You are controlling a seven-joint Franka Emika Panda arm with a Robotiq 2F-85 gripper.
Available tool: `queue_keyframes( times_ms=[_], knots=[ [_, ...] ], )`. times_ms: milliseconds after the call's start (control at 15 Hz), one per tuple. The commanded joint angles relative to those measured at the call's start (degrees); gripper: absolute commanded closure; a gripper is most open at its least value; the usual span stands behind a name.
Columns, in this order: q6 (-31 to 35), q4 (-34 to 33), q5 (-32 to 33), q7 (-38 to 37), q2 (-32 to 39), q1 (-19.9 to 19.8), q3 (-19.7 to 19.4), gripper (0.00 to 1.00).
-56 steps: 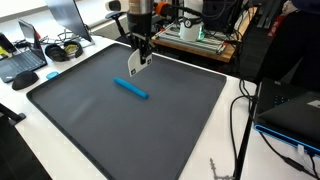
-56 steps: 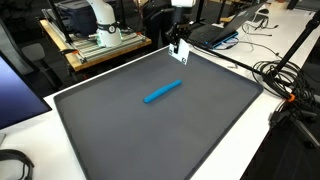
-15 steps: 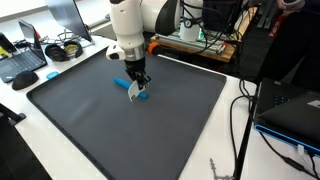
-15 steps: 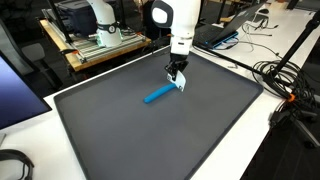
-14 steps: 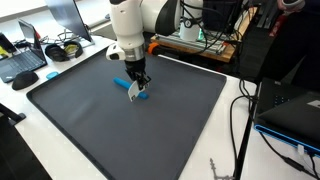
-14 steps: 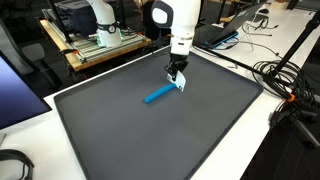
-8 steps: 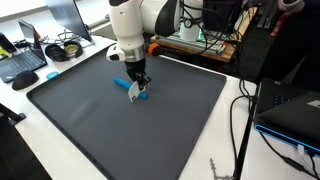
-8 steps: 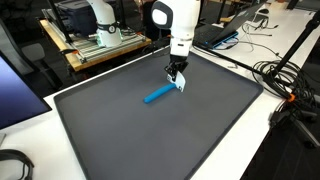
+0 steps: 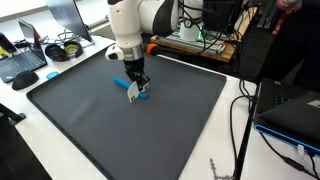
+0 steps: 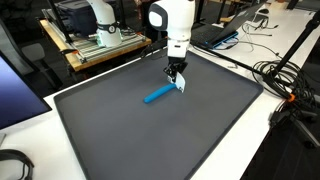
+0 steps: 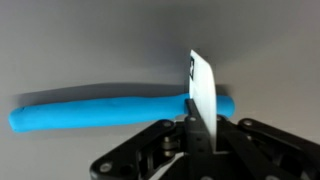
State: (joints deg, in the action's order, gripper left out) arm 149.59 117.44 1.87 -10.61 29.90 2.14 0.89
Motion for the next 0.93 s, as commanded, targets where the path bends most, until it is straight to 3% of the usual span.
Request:
queue_keyframes(
  times_ms=[0,133,200,867],
  knots=[
    [5.69,2.08,-2.58,5.18,2.68,-1.81,0.98,0.99],
    [6.19,3.08,-1.99,6.17,2.24,-1.65,0.56,0.99],
    [2.59,1.44,-1.46,3.78,-0.45,-0.04,-0.26,0.96],
    [3.39,1.86,-0.27,2.29,-0.97,2.54,-1.16,0.99]
  ],
)
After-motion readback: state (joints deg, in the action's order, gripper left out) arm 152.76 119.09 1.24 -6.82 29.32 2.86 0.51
